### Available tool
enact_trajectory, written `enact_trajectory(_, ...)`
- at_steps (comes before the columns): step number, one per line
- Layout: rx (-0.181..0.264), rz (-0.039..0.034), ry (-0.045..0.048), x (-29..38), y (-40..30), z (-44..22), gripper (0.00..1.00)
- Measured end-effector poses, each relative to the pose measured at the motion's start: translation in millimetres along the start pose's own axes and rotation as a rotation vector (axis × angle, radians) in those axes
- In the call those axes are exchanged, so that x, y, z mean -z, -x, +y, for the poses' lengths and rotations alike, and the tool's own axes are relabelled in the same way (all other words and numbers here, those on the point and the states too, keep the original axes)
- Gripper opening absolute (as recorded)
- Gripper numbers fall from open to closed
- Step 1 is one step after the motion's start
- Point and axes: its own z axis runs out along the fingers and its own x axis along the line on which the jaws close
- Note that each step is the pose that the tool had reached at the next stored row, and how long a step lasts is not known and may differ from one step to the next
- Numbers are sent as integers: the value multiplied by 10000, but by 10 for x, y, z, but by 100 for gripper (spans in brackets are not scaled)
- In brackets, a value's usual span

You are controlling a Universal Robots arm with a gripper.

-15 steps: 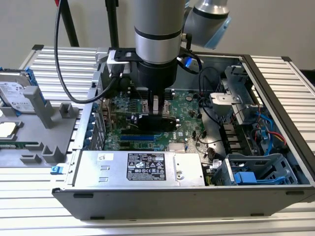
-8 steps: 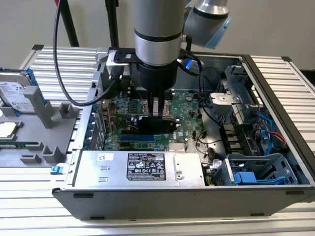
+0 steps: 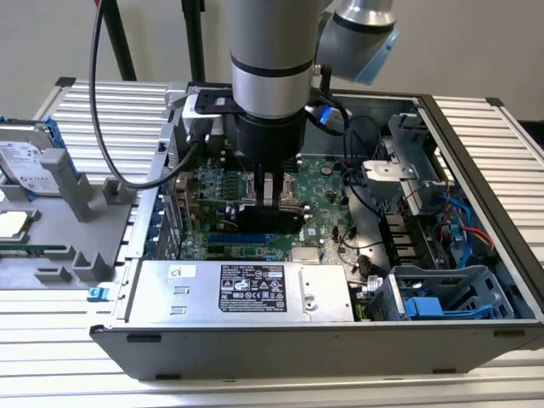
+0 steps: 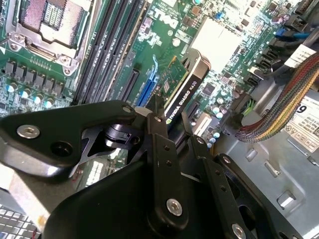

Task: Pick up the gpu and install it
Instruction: 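Insert the gpu into the slot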

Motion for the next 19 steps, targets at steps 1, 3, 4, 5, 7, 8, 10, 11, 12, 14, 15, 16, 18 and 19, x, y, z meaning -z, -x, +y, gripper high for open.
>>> enact_trajectory(1, 1, 0, 0, 0, -4, 0, 0)
enact_trajectory(3, 2, -1, 0, -1, -11, -1, 0)
enact_trajectory(4, 2, 0, 0, -2, -13, -1, 0)
enact_trajectory(5, 2, 0, 0, -3, -14, -1, 0)
enact_trajectory(7, 2, -1, 0, -5, -17, -1, 0)
enact_trajectory(8, 2, 0, 0, -5, -21, -1, 0)
enact_trajectory(10, 2, -1, -1, -6, -24, 0, 0)
enact_trajectory(11, 2, -2, -1, -7, -26, 1, 0)
enact_trajectory(12, 2, -1, 0, -8, -28, 0, 0)
enact_trajectory(14, 2, 0, 0, -8, -30, 0, 0)
enact_trajectory(15, 1, 0, 0, -8, -30, 0, 0)
enact_trajectory(16, 2, 0, 0, -8, -31, 0, 0)
enact_trajectory(18, 2, 0, -1, -9, -33, 7, 0)
enact_trajectory(19, 4, -1, -1, -9, -33, 14, 0)
